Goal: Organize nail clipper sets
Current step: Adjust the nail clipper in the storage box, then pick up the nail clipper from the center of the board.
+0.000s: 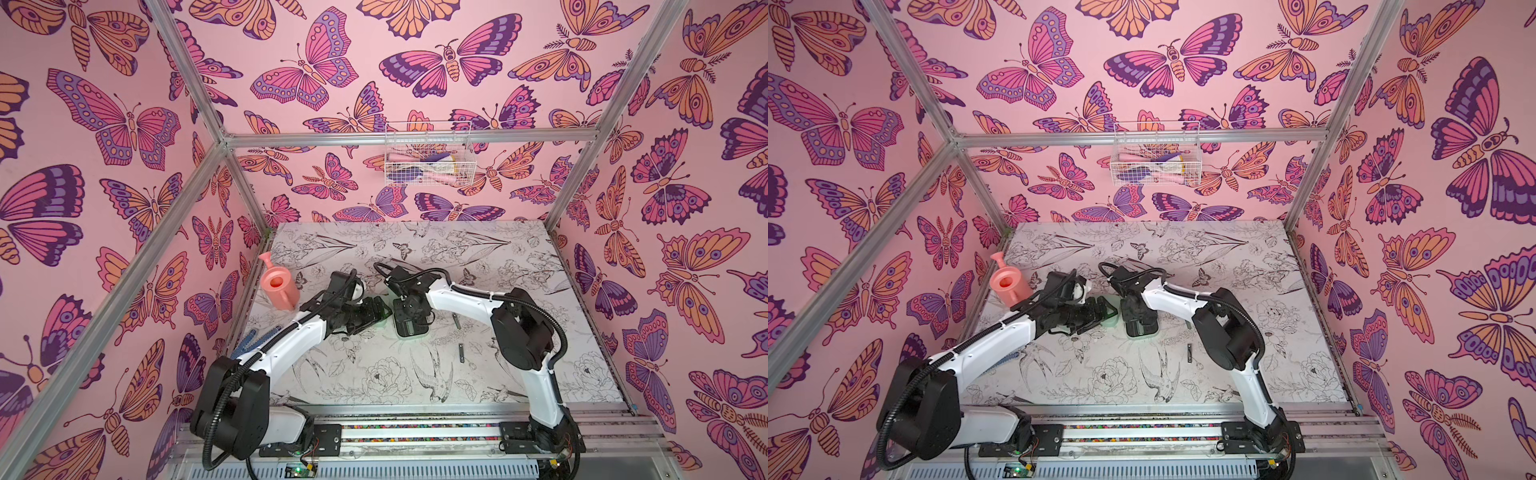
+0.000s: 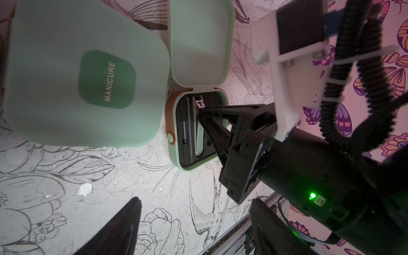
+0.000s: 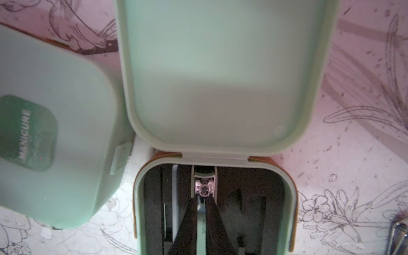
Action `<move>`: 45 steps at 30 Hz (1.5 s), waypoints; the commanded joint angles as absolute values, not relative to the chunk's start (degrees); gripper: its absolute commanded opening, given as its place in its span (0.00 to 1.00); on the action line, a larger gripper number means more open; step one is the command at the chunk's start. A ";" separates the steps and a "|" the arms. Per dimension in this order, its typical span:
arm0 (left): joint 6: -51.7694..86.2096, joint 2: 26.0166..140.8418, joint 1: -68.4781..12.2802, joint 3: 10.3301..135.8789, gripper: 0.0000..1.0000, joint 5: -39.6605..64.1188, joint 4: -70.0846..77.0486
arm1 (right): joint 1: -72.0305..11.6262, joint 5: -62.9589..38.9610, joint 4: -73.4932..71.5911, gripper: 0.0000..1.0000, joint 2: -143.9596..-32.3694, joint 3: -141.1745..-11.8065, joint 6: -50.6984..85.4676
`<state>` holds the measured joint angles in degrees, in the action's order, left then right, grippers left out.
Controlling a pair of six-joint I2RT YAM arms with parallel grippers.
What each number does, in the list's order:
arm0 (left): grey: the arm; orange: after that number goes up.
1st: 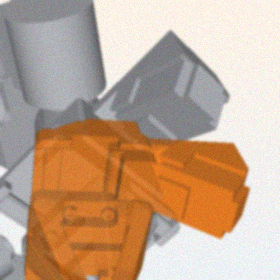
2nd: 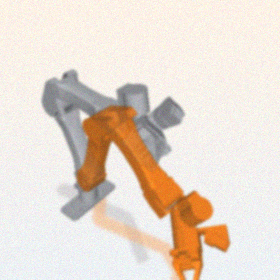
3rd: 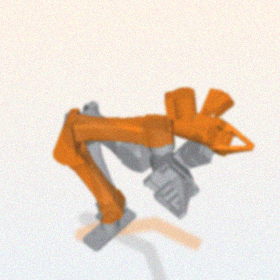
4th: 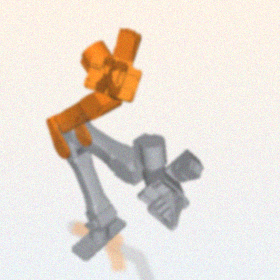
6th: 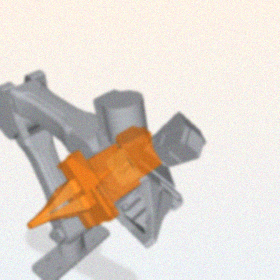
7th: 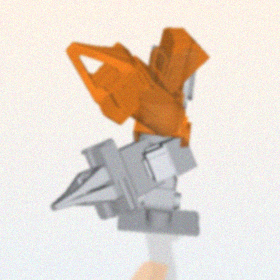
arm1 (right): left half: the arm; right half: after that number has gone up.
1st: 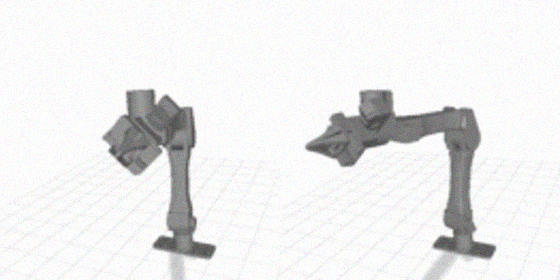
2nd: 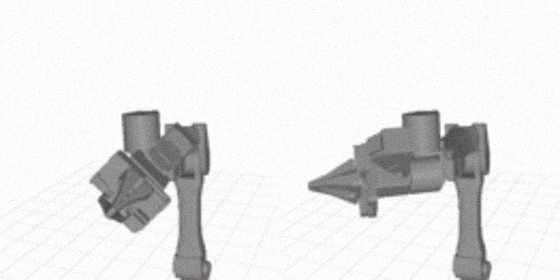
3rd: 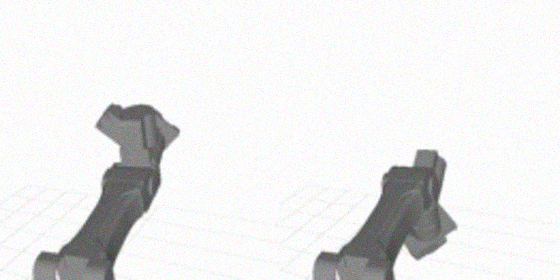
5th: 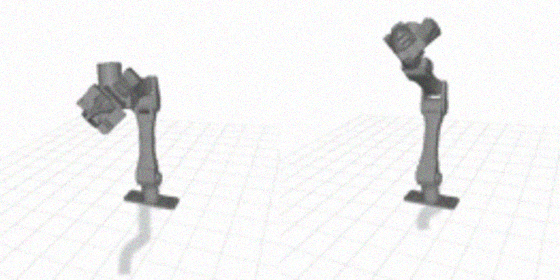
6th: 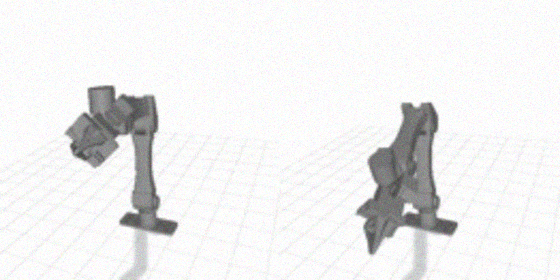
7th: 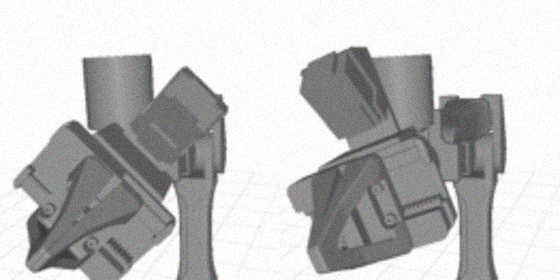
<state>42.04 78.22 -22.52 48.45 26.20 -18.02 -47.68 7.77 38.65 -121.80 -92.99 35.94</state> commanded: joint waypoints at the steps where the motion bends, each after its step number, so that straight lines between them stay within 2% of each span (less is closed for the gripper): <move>1: 41.24 78.76 -22.85 48.60 0.80 27.54 -18.16 | -47.82 7.60 40.60 0.16 -123.23 -94.20 35.22; 10: 41.07 78.54 -23.42 48.58 0.79 27.37 -18.19 | -47.33 13.53 45.86 0.23 -112.65 -98.62 31.94; 17: 40.88 80.70 -25.80 49.81 0.79 25.99 -18.18 | -41.31 15.38 44.95 0.28 -100.29 -82.22 31.61; 23: 40.48 83.61 -28.18 51.65 0.79 24.19 -18.14 | -34.41 12.23 38.94 0.34 -94.25 -67.92 29.36; 30: 40.10 85.77 -28.21 52.91 0.79 24.42 -18.13 | -31.36 8.75 32.95 0.38 -97.90 -64.25 27.21; 45: 40.21 86.27 -28.30 53.09 0.79 24.50 -18.18 | -30.62 7.53 29.72 0.36 -104.85 -65.83 26.84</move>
